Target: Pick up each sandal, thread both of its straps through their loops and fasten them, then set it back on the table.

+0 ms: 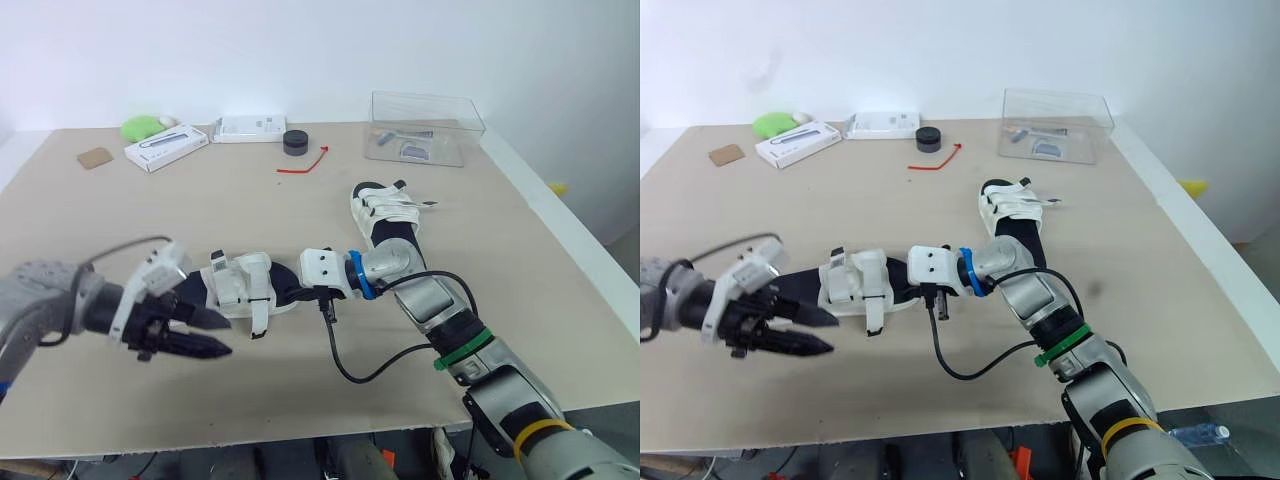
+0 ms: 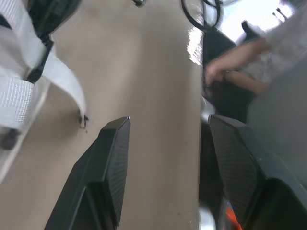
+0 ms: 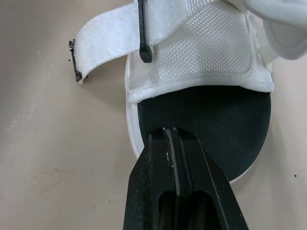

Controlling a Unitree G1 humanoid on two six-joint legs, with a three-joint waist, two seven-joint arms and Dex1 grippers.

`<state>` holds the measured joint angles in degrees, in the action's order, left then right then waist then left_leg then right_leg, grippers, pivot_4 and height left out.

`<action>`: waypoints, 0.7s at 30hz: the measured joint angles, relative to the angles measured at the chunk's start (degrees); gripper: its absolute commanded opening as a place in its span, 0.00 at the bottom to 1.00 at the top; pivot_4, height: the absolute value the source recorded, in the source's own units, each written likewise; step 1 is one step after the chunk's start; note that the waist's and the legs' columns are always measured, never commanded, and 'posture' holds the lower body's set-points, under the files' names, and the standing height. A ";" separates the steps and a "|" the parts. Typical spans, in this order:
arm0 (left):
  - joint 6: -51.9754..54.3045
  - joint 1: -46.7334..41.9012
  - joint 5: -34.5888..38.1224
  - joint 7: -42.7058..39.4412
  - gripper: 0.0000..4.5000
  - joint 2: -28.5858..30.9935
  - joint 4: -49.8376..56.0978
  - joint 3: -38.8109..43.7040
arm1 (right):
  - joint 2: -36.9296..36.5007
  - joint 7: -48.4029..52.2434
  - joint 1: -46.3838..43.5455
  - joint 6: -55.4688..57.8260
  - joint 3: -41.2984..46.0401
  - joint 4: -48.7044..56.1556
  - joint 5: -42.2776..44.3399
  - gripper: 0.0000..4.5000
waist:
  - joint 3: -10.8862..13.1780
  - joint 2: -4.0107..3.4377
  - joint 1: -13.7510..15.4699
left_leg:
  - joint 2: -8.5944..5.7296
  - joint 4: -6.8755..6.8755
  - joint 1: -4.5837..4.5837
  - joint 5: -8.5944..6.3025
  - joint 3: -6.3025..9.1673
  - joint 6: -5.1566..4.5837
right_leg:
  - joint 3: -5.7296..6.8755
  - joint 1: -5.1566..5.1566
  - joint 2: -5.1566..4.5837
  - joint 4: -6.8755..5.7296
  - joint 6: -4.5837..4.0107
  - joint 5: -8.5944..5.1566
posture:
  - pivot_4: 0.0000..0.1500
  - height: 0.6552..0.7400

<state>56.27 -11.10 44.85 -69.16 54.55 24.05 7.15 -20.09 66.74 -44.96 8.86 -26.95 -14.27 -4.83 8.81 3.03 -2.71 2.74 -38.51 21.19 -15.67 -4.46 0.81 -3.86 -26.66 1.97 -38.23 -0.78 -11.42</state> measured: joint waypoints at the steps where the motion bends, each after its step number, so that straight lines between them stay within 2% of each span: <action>1: -0.41 0.74 -0.15 1.10 0.59 -0.99 0.05 -0.04 | 0.00 -0.08 -0.01 0.00 0.01 -0.01 0.00 0.00 | 0.01 0.04 0.00 | -0.03 -0.03 0.01 0.01 0.01 0.02 | 0.04 0.02 0.00 -0.01 -0.01 0.00 | 1.00 0.84; 6: -6.36 5.31 -3.60 10.43 0.59 -8.50 1.65 0.43 | 0.09 -0.16 -0.01 -0.06 -0.10 -0.04 -0.04 0.00 | 0.00 0.06 0.02 | -0.05 -0.02 -0.04 0.01 0.01 0.02 | 0.01 0.10 -0.03 0.02 0.02 0.05 | 1.00 0.84; 15: -11.17 10.37 -7.64 17.29 0.59 -11.11 2.31 -0.88 | 0.16 -0.16 0.02 -0.07 -0.14 -0.02 -0.04 0.00 | 0.01 0.05 0.00 | -0.03 0.01 -0.07 0.01 0.03 0.02 | 0.04 0.11 -0.13 0.03 0.01 0.04 | 1.00 0.84; 21: -11.55 9.65 -8.93 19.57 0.59 -14.06 1.35 -4.17 | 0.12 -0.14 0.02 -0.04 -0.13 -0.04 -0.04 0.00 | 0.00 0.05 0.00 | -0.05 0.01 -0.08 0.01 0.05 0.02 | 0.06 0.16 -0.11 0.04 0.03 0.05 | 1.00 0.84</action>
<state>44.71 -1.45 35.91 -49.59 40.49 25.40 2.98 -19.97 66.60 -44.95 8.83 -27.08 -14.31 -4.87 8.81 3.08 -2.71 2.70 -38.50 21.11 -15.66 -4.41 0.83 -3.80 -26.50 1.86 -38.19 -0.74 -11.37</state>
